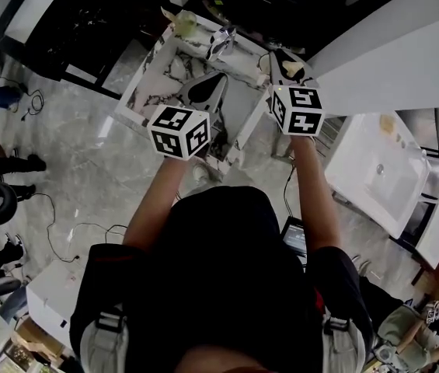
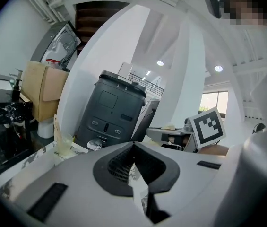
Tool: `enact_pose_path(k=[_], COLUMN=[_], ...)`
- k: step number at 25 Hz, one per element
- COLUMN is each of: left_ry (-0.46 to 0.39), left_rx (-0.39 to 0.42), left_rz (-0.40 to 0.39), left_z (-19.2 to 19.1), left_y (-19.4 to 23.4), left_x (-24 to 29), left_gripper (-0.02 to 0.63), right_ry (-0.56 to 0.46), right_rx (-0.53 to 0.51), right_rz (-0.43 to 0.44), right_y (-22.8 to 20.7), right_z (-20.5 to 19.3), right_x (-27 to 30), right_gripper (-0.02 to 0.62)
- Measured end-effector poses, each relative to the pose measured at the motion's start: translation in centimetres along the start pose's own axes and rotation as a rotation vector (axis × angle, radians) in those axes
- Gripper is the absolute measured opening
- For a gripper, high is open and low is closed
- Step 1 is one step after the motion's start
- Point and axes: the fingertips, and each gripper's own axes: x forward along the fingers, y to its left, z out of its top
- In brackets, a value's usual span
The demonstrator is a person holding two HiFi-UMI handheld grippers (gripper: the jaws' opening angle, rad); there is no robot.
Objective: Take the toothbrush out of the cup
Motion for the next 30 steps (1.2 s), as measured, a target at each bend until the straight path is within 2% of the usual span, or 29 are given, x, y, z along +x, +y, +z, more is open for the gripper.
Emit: enact_pose_path(k=[19, 30], left_ry=[-0.048, -0.072], left_rx=[0.012, 0.046], left_rz=[-0.015, 0.010], left_z=[0.0, 0.2], left_y=[-0.1, 1.0], left_x=[-7.4, -10.7], left_gripper=[0.008, 0.008], right_ry=[-0.039, -0.059], right_rx=[-0.006, -0.026], right_rz=[-0.003, 0.006], right_y=[6.3, 8.6], right_z=[0.9, 1.0], right_x=[-5.2, -6.3], right_gripper=[0.060, 0.060])
